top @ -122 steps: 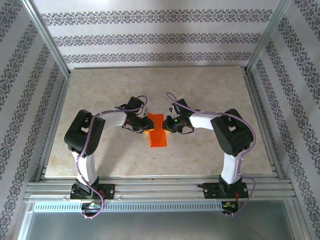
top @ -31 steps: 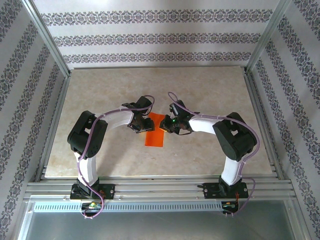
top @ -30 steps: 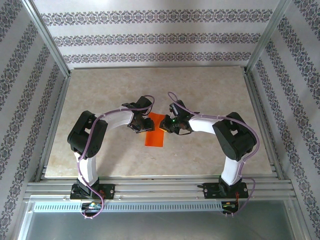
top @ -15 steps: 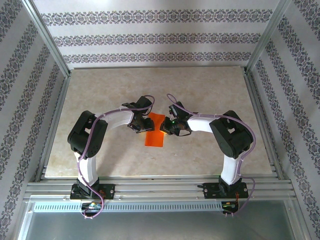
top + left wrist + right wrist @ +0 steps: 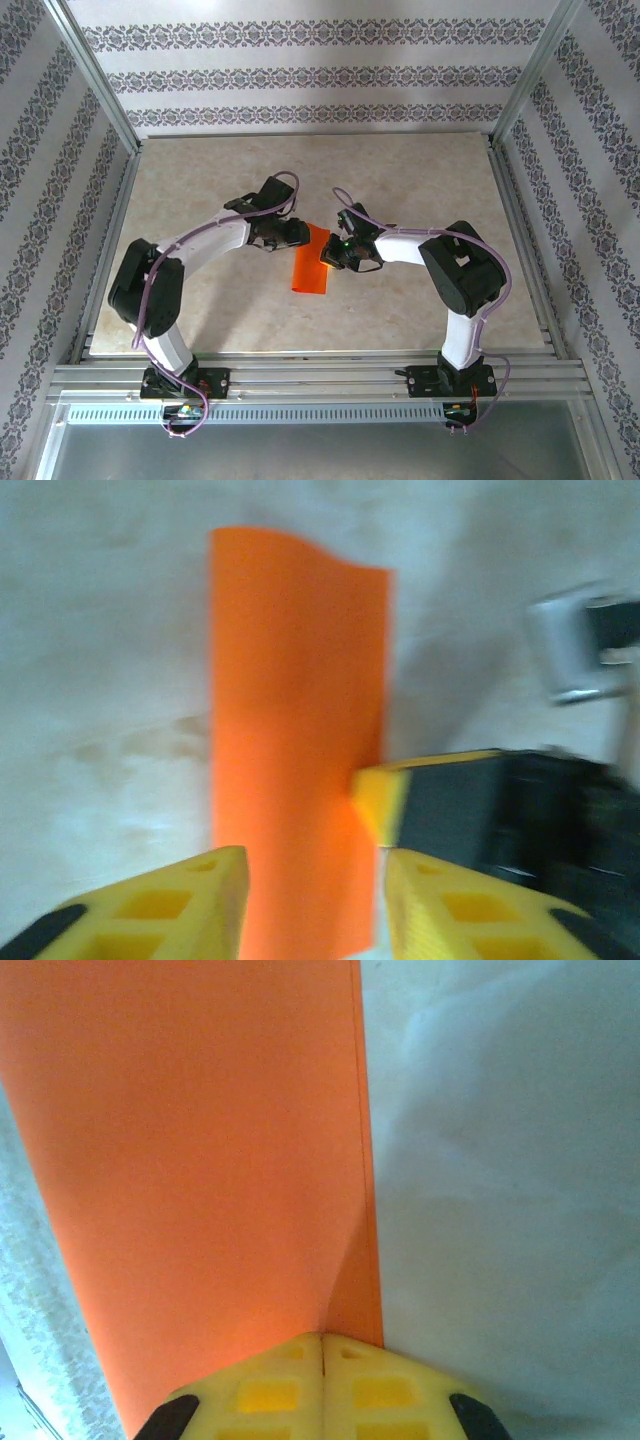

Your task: Fold a paper plane with a square sheet of paper (pick it up from the middle)

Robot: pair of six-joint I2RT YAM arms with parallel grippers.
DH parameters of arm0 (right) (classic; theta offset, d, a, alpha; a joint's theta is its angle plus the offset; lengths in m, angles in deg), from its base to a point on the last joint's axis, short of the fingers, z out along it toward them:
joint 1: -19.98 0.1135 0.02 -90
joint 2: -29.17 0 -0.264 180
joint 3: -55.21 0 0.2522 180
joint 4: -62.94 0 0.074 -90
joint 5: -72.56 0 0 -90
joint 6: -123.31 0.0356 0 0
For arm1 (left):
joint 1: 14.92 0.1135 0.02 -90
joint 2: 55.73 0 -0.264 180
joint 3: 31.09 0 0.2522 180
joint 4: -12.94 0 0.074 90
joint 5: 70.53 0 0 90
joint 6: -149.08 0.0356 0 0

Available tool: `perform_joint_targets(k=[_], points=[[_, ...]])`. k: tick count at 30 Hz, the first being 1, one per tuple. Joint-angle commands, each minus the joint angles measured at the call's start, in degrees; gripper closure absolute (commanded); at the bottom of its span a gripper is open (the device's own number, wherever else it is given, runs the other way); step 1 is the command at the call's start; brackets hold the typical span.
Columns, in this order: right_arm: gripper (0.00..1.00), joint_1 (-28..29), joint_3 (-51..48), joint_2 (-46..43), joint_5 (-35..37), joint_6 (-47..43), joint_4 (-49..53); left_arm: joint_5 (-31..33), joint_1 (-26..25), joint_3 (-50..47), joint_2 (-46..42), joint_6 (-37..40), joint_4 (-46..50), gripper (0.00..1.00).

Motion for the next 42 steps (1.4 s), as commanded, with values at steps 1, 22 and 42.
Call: perform_joint_targets(k=[1, 22, 42], points=[[0.98, 1.0, -2.0, 4.7, 5.3, -0.8, 5.0, -10.9, 0.3, -3.0, 2.3, -3.8, -9.0, 0.66], [0.99, 1.0, -0.8, 6.5, 7.7, -2.0, 9.4, -3.6, 3.1, -5.4, 11.2, 0.2, -3.6, 0.82], [1.00, 1.2, -0.7, 7.4, 8.3, -2.5, 10.4, -17.9, 6.1, -14.7, -0.1, -5.1, -16.8, 0.83]])
